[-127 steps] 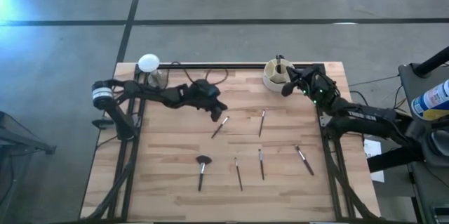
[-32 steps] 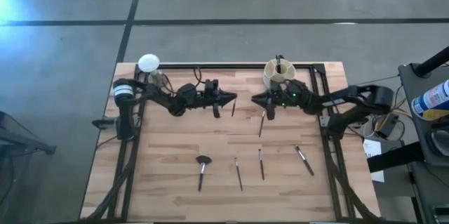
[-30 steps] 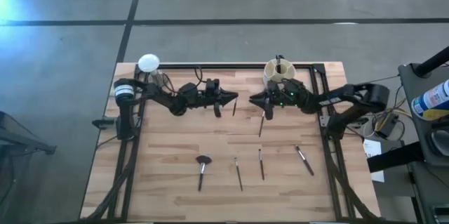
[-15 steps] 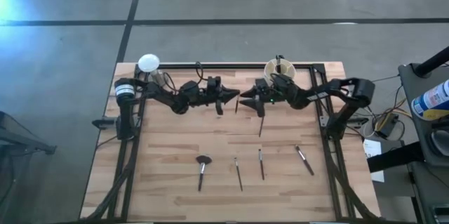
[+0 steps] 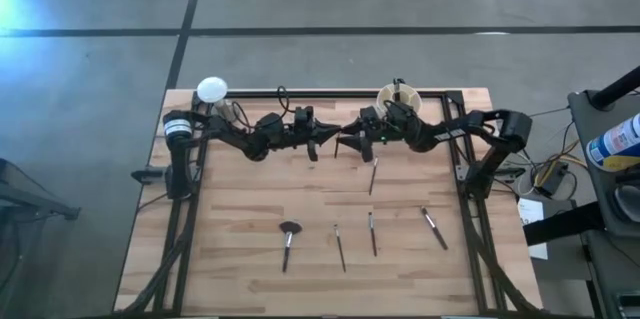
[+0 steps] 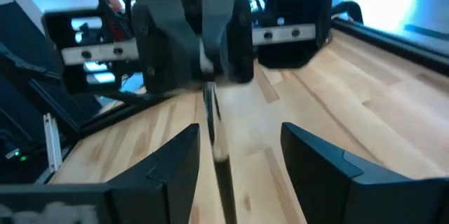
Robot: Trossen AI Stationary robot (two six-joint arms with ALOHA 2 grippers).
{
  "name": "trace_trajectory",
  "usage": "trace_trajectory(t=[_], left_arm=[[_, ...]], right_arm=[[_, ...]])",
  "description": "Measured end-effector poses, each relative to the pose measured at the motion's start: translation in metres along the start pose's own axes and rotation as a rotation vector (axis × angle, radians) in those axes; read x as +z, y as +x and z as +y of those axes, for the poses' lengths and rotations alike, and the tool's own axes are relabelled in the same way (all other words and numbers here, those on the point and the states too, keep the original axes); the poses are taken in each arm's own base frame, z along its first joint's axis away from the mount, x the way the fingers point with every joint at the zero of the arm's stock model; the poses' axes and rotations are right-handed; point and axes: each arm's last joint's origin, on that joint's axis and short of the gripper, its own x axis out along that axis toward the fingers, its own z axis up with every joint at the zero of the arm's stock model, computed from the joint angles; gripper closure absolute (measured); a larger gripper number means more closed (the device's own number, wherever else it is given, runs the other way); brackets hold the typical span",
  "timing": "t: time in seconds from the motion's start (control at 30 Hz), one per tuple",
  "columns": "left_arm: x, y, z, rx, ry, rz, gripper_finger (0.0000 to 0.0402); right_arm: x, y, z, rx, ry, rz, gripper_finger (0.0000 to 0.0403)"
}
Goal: Put items in baskets/containers
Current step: Put the black eyeshadow brush into the white pen organizer
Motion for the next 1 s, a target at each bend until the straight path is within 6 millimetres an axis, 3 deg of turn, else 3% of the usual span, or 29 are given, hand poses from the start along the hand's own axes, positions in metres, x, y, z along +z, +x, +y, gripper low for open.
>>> trace_trajectory(t=[0.23,0.57,0.67,0.8,1.0], left_arm=[[0.001,0.0,0.001,-0.004,0.001,0.001,0.0401],[0.002,-0.001,0.004,0.004,-0.045,-0.002,0.0394],[0.004,-0.002,0.006,0.005,-0.047,-0.004,0.0376],[0.009,-0.005,0.01,0.008,-0.039,-0.013,0.0348],[0.014,-0.016,0.011,0.008,0.005,-0.012,0.033]], right_arm=[[0.006,0.011,-0.004,0.004,-0.008,-0.011,0.0239],[0.006,0.014,0.003,0.012,-0.075,-0.017,0.0378],[0.007,0.012,0.004,0.001,-0.08,-0.019,0.0384],[0.016,0.0,0.004,-0.059,-0.119,-0.016,0.0385],[0.046,-0.041,0.003,-0.316,-0.239,-0.004,0.0387]])
